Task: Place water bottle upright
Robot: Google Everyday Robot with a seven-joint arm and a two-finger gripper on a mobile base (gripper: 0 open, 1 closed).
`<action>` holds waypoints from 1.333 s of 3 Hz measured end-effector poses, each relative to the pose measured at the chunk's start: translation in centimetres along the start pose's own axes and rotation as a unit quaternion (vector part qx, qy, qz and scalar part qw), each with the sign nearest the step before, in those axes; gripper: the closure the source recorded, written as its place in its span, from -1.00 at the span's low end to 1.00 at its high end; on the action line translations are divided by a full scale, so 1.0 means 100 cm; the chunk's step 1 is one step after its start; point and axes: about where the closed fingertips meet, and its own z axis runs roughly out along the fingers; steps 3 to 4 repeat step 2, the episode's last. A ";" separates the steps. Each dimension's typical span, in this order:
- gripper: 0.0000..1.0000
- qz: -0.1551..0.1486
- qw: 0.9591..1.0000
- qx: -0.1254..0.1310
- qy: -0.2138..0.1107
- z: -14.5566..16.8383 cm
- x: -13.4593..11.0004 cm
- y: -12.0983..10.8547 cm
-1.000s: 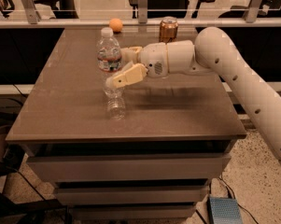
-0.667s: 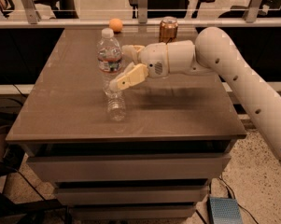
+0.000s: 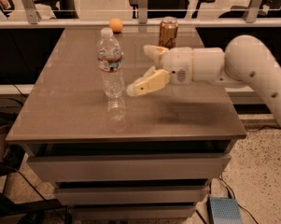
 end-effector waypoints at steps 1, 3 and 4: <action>-1.00 0.012 0.999 -0.029 -0.001 -0.033 -0.009 0.004; -1.00 0.012 0.999 -0.029 -0.001 -0.032 -0.009 0.004; -1.00 0.012 0.999 -0.029 -0.001 -0.032 -0.009 0.004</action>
Offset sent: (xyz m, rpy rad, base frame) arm -0.0046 -0.0334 -0.0038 -0.0017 0.0117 -0.0622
